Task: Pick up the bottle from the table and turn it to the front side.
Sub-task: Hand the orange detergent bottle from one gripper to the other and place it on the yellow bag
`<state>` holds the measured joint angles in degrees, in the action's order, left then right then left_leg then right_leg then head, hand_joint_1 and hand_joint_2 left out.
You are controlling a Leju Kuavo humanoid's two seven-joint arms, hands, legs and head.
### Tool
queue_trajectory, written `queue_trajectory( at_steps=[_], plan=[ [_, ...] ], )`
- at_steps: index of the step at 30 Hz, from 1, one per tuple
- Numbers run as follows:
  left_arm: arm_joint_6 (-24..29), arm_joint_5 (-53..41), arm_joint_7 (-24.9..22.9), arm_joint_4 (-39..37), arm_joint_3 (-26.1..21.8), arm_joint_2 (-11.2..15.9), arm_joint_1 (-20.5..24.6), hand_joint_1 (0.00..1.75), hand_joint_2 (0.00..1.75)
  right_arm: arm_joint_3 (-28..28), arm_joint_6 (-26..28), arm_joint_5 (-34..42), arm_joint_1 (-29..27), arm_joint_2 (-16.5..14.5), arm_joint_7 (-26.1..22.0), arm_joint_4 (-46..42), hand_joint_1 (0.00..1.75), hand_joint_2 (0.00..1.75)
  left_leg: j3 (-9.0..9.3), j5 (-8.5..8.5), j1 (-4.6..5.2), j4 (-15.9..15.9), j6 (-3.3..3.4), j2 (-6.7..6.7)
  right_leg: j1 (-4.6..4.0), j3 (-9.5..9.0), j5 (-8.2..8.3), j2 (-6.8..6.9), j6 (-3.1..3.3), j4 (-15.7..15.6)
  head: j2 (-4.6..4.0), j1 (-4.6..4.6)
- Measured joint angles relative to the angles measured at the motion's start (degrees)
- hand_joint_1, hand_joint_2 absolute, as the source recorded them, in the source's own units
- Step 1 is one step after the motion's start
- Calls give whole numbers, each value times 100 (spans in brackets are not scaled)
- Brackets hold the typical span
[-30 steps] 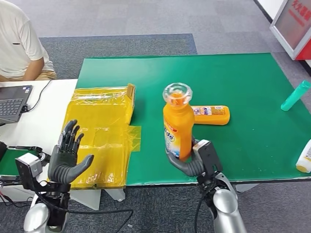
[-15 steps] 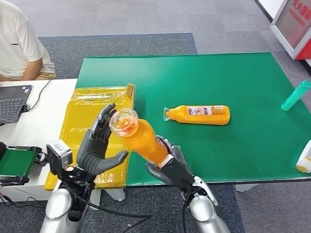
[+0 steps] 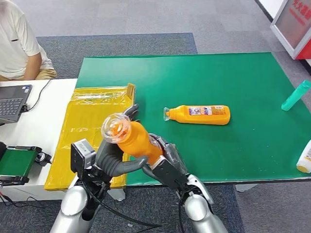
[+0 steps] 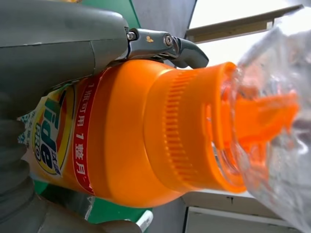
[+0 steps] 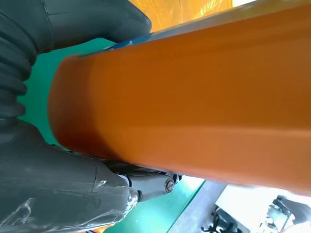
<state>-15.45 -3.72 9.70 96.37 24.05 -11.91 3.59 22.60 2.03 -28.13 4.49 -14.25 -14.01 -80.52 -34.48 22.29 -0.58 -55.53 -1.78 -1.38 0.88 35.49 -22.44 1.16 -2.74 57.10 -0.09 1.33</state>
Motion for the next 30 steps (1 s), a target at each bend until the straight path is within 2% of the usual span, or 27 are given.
queue_trajectory(
  at_steps=[6,19,21,22,26,27,30],
  plan=[
    [76,26,7,-93,114,9,63,0,175,0,67,-23,-13,5,28,-35,175,175,-1,0,0,0,0,0,0,1,0,0,0,0,0,2],
    [409,-174,-19,-275,440,38,142,0,175,-121,651,-311,-169,28,203,-442,175,175,-5,1,0,0,0,0,0,4,0,0,0,0,0,1],
    [410,-181,-22,-282,470,41,142,4,175,-166,679,-312,-188,28,203,-481,175,175,-5,1,0,0,0,0,0,5,0,0,0,0,-1,1],
    [411,-181,-22,-286,484,43,143,15,175,-185,694,-312,-193,28,203,-501,175,175,-5,1,0,0,0,0,0,5,0,0,0,0,-1,1],
    [442,-250,-23,-304,549,52,137,159,175,-255,744,-310,-201,28,201,-593,175,175,-6,0,0,0,0,0,0,5,0,0,0,0,-1,2],
    [460,-287,-23,-307,566,55,136,168,175,-268,750,-310,-201,28,201,-616,175,175,-6,0,0,0,0,0,0,5,0,0,0,0,-1,2],
    [511,-366,-20,-311,594,59,141,175,175,-289,756,-315,-218,28,194,-666,175,175,-6,0,0,0,0,0,0,5,0,0,0,0,0,2]
  ],
)
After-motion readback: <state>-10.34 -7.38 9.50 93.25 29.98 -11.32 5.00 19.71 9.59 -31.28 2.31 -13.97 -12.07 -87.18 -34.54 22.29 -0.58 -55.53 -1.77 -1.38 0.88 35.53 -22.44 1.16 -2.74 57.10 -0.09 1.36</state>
